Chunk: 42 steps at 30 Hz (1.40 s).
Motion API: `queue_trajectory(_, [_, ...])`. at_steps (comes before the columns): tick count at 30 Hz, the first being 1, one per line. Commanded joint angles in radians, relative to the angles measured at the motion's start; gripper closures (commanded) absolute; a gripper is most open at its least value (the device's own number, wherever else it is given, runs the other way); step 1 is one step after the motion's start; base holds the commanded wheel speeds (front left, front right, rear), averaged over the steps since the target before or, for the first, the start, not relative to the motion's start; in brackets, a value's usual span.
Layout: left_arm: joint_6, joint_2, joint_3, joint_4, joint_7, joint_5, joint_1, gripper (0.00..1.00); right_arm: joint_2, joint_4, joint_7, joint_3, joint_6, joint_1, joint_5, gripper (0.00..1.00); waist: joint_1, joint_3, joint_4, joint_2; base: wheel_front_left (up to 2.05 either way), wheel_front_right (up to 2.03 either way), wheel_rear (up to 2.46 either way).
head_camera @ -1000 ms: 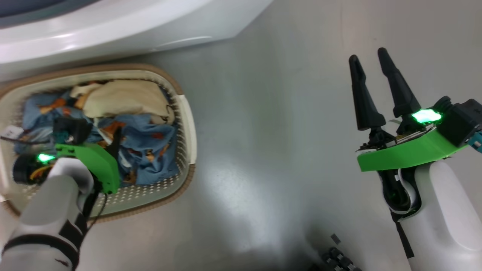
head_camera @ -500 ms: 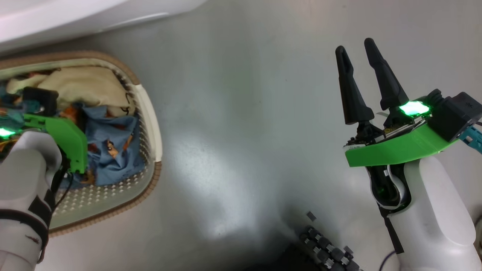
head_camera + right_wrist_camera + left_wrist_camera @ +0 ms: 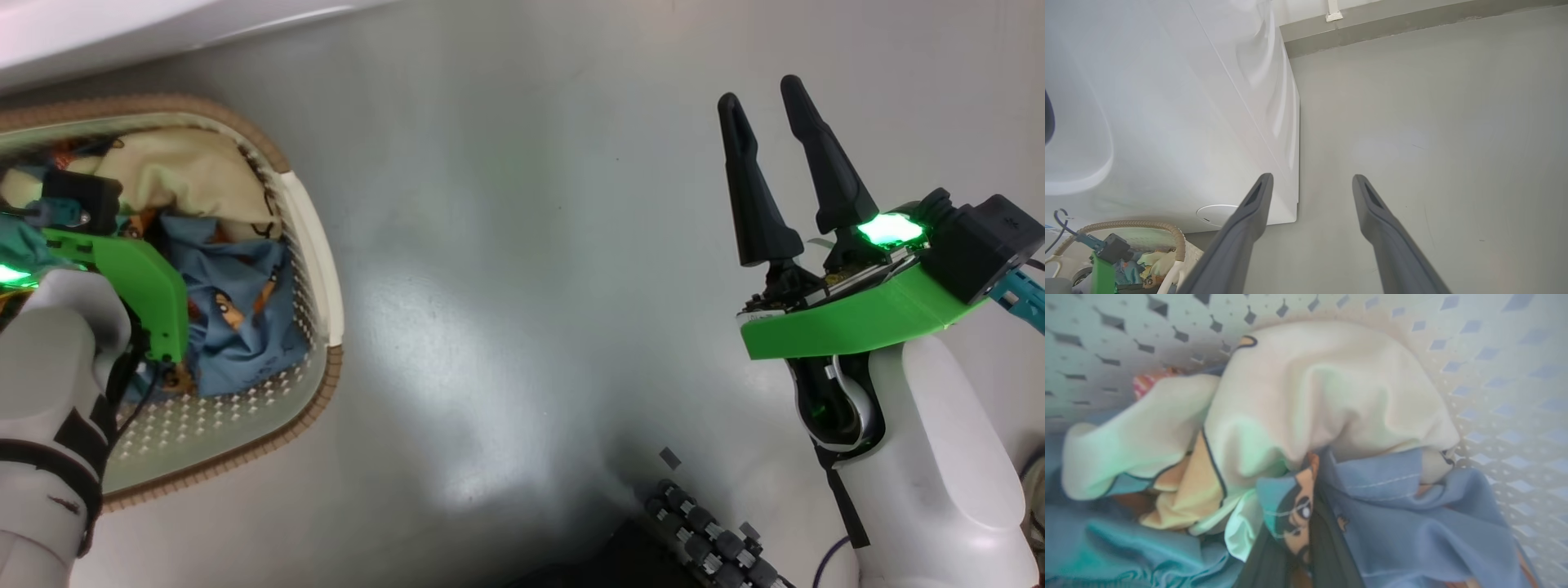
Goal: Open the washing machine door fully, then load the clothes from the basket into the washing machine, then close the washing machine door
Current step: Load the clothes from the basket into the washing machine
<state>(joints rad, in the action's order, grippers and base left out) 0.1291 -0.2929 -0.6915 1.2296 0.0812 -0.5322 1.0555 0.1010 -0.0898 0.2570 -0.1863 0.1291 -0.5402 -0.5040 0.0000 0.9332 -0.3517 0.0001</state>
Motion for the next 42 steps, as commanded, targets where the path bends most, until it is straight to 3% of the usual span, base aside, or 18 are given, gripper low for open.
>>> queue_trajectory(1, [0.001,-0.02,0.008,-0.003,0.016,-0.012,-0.01,1.0,0.007,0.02,0.005,-0.015,0.002,0.017,0.002,0.0,0.0,-0.009,0.011,-0.0001,0.0,0.0,0.0])
queue_trajectory(13, [0.001,0.012,-0.052,-0.043,0.128,-0.083,-0.091,1.0,0.028,0.017,0.005,-0.011,0.002,0.017,0.006,0.0,0.0,-0.122,0.075,-0.0001,0.0,0.0,0.0])
queue_trajectory(24, [0.002,0.025,-0.076,-0.165,0.179,-0.161,-0.206,1.0,0.055,-0.01,0.005,-0.014,0.002,0.044,-0.001,0.0,0.0,-0.287,0.157,-0.0001,0.0,0.0,0.0])
queue_trajectory(31, [0.002,0.007,0.031,-0.325,0.18,-0.16,-0.309,1.0,0.069,-0.027,0.005,-0.009,0.002,0.075,-0.007,0.0,0.0,-0.397,0.191,-0.0001,0.0,0.0,0.0])
queue_trajectory(42, [-0.011,0.032,0.239,-0.563,0.18,-0.069,-0.521,1.0,0.093,-0.057,0.005,0.004,0.002,0.158,-0.017,0.0,0.0,-0.565,0.232,-0.0001,0.0,0.0,0.0])
